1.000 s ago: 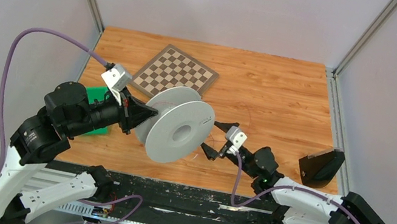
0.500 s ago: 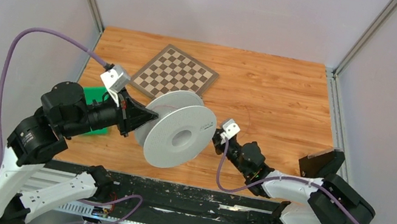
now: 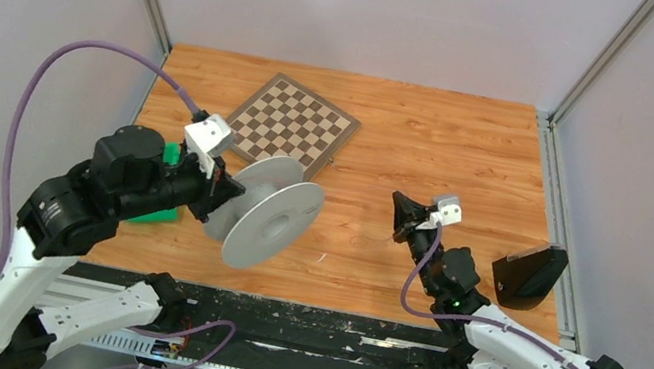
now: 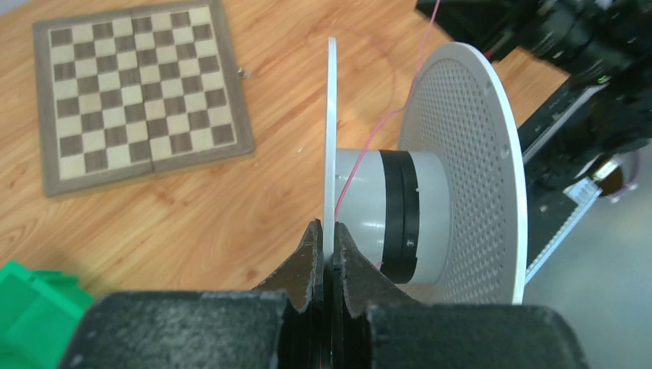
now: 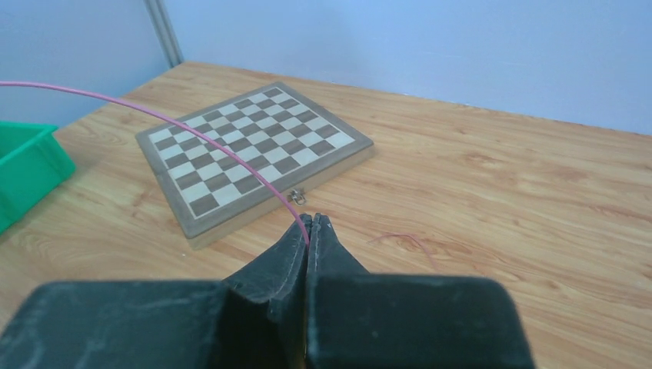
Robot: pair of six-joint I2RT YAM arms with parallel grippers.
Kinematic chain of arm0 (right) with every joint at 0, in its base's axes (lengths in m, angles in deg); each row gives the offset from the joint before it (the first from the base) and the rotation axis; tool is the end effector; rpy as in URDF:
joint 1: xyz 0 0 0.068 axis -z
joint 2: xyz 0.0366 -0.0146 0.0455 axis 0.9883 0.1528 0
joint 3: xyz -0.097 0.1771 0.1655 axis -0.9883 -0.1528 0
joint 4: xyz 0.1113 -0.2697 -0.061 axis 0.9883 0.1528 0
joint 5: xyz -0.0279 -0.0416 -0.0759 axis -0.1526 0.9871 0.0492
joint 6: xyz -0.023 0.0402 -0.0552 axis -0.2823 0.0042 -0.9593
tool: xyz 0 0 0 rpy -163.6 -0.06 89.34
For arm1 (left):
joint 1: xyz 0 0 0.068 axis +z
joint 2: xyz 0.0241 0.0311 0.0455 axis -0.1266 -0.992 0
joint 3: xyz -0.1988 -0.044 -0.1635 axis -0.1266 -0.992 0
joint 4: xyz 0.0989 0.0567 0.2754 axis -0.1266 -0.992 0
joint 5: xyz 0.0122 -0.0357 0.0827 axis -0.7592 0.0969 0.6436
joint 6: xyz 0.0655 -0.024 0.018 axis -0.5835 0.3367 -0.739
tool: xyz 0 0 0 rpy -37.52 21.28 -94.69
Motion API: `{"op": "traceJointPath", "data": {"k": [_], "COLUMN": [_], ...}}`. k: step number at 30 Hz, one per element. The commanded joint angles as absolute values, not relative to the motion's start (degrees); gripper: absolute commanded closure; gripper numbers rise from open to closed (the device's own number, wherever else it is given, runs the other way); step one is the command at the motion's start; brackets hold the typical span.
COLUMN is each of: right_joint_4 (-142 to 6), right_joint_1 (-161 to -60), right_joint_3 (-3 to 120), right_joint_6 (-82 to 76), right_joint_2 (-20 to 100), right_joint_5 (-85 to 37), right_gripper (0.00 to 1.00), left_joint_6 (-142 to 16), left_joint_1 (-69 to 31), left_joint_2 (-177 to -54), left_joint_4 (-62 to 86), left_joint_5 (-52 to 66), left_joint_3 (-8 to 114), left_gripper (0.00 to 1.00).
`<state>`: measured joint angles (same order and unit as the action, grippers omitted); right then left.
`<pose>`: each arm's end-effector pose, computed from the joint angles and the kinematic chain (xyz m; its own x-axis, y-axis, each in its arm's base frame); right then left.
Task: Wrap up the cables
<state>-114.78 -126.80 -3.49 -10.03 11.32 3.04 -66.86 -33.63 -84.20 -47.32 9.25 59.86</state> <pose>0.1919 0.1678 0.1979 0.0885 0.0859 -0.9924 -0.4459 0.8943 0.0376 0.1155 -0.1081 0.4518 -0.3744 0.1473 -0.9155 0.6785 0.7164 -0.1622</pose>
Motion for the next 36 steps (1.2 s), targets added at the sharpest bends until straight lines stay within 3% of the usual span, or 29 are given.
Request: {"op": "traceJointPath", "data": {"k": [1,11,22,29,36], "right_joint_4": [-113.7,-115.4,-111.0,-109.4,-106.8], "right_joint_1": [-124.5,-124.3,-132.2,-140.1,-143.2], "right_joint_3": [-4.8,-3.8,3.1,7.8,13.3], "right_joint_6": [-8.7,-0.5,3.9,1.9,0.7], "right_joint_2": [10.3,21.4,26.8,30.6,32.2], "right_joint_5": [4.8,-8.3,-19.8,-20.5,-28.1], "right_gripper": [1.00,1.00,1.00,1.00,1.00], "left_joint_6": [-71.4,-60.3,-39.7,-33.8,-39.1], "left_joint_1": [-33.9,-33.9,-33.9,-33.8,-33.8], "left_joint_2": [-85.4,-82.4,-89.7,-89.5,-90.1], "left_joint_4": [-47.4,-36.7,-30.6,-23.2,-17.8], "left_joint_5": [12.6,14.5,41.3,47.3,54.6], "left_joint_3": [61.6,60.4,62.8,57.7,53.1], "left_gripper": [1.00,1.00,1.00,1.00,1.00]}}
